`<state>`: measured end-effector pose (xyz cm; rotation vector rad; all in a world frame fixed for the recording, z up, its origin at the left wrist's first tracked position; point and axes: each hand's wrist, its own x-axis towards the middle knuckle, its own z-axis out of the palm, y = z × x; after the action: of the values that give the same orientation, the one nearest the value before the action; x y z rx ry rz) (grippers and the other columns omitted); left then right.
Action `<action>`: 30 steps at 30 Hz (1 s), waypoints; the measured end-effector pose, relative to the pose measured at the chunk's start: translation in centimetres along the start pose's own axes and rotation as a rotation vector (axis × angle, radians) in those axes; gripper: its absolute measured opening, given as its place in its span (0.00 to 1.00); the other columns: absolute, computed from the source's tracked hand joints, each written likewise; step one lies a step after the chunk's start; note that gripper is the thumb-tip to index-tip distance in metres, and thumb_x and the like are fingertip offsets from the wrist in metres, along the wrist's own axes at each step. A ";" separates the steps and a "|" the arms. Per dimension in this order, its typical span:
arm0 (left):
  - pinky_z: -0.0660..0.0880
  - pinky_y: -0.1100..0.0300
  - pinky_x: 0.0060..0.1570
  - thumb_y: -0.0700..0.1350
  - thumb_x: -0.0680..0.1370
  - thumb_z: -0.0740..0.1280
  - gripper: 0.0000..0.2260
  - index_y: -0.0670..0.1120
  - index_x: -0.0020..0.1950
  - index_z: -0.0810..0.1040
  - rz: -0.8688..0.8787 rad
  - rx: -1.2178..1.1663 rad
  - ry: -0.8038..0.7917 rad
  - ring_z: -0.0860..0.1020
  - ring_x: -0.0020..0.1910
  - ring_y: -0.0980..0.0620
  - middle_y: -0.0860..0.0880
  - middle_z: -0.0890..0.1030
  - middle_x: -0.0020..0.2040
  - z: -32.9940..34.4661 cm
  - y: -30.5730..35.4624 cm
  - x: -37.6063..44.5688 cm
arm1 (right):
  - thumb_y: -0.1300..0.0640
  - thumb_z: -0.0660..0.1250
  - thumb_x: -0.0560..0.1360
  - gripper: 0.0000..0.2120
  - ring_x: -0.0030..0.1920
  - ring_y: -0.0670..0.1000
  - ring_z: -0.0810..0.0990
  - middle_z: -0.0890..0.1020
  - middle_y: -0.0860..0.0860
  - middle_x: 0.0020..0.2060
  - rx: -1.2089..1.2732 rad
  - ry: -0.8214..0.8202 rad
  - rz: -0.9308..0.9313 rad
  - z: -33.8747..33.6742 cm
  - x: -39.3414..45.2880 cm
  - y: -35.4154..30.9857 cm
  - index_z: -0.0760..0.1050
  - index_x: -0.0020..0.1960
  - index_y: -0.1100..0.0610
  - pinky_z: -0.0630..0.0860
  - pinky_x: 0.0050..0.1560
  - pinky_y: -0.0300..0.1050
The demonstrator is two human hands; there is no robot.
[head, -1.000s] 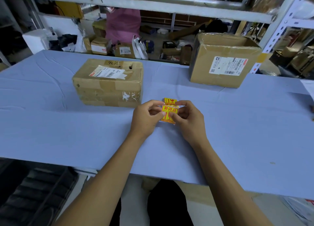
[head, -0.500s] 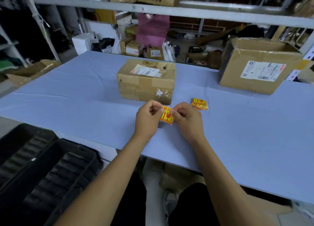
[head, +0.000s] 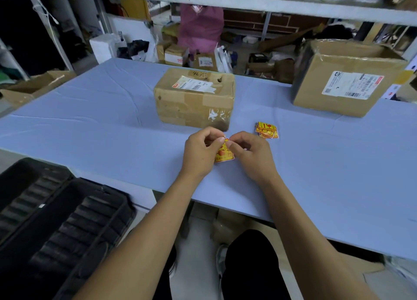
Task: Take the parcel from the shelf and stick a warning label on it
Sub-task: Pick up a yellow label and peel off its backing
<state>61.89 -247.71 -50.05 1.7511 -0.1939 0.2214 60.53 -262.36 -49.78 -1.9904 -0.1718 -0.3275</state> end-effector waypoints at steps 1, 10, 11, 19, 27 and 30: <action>0.78 0.58 0.46 0.38 0.77 0.69 0.06 0.49 0.45 0.81 0.007 -0.004 -0.002 0.80 0.41 0.54 0.54 0.81 0.39 -0.1 0.1 0.0 | 0.60 0.69 0.76 0.05 0.33 0.43 0.75 0.80 0.45 0.31 0.018 -0.036 0.001 -0.1 0.0 -0.1 0.82 0.42 0.57 0.69 0.36 0.36; 0.67 0.72 0.44 0.42 0.74 0.73 0.04 0.48 0.45 0.80 0.092 0.235 0.090 0.73 0.47 0.56 0.52 0.73 0.47 0.5 0.1 -0.2 | 0.62 0.69 0.75 0.04 0.29 0.44 0.79 0.81 0.47 0.29 0.046 0.010 0.110 -0.2 0.1 0.0 0.80 0.43 0.56 0.74 0.35 0.39; 0.67 0.73 0.43 0.41 0.74 0.73 0.03 0.48 0.45 0.81 0.106 0.234 0.072 0.73 0.45 0.57 0.52 0.74 0.46 0.5 0.1 -0.3 | 0.63 0.69 0.75 0.02 0.30 0.44 0.81 0.82 0.50 0.30 0.065 0.013 0.121 -0.2 0.1 0.0 0.80 0.44 0.59 0.76 0.35 0.38; 0.79 0.62 0.46 0.37 0.74 0.71 0.05 0.45 0.47 0.84 0.092 0.119 -0.024 0.82 0.45 0.53 0.51 0.85 0.46 0.4 0.3 -0.5 | 0.67 0.66 0.76 0.05 0.36 0.47 0.86 0.85 0.55 0.36 0.179 0.021 0.152 -0.4 0.0 -0.2 0.81 0.47 0.64 0.79 0.37 0.36; 0.78 0.67 0.44 0.37 0.73 0.74 0.05 0.46 0.45 0.85 0.049 0.094 -0.017 0.81 0.41 0.60 0.55 0.84 0.39 0.4 0.5 -0.4 | 0.66 0.63 0.78 0.09 0.37 0.45 0.86 0.85 0.53 0.36 0.186 -0.006 0.138 -0.6 -0.1 -0.2 0.82 0.47 0.65 0.79 0.36 0.36; 0.77 0.69 0.43 0.37 0.73 0.74 0.05 0.46 0.45 0.85 0.037 0.091 -0.011 0.82 0.41 0.60 0.54 0.84 0.39 0.4 0.6 -0.5 | 0.66 0.62 0.79 0.09 0.38 0.45 0.86 0.85 0.54 0.38 0.175 -0.017 0.133 -0.6 -0.1 -0.1 0.82 0.48 0.64 0.80 0.36 0.37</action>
<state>61.25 -248.19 -49.67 1.8404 -0.2275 0.2503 60.27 -262.86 -49.47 -1.8216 -0.0757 -0.2030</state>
